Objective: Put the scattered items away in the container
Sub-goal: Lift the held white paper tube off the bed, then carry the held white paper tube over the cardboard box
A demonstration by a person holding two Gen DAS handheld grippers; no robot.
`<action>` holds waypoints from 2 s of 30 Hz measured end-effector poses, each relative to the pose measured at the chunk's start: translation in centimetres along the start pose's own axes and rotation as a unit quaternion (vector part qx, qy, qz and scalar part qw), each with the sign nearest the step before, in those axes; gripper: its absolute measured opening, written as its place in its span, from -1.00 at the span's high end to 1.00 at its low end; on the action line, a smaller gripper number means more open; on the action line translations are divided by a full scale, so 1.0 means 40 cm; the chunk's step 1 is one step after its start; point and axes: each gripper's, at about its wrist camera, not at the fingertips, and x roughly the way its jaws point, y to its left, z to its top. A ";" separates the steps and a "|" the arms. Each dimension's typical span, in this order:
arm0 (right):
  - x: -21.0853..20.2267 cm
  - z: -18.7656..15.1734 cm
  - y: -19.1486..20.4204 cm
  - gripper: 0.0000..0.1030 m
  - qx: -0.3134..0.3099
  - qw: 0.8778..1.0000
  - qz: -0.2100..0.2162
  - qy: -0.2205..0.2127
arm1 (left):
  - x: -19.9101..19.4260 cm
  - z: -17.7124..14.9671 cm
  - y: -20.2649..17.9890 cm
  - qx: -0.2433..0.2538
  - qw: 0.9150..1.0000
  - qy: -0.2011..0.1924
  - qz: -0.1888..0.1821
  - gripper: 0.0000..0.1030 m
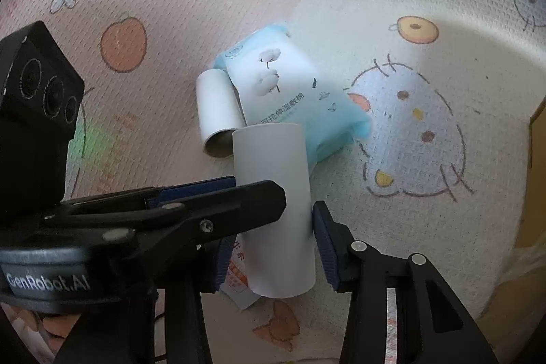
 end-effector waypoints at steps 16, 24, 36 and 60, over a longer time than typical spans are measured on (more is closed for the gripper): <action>-0.030 0.004 0.031 0.19 -0.021 0.999 -0.014 -0.020 | -0.039 -0.006 -0.057 0.045 0.997 -0.040 0.037 0.11; -0.117 0.039 0.088 0.18 -0.051 0.996 -0.019 -0.069 | -0.129 0.008 -0.127 0.093 0.989 -0.100 0.054 0.11; -0.200 0.069 0.116 0.17 -0.059 0.993 -0.005 -0.103 | -0.217 0.028 -0.175 0.107 0.985 -0.128 0.043 0.12; -0.428 0.162 0.142 0.18 -0.118 0.977 -0.043 -0.171 | -0.327 0.058 -0.423 0.181 0.960 -0.202 0.072 0.12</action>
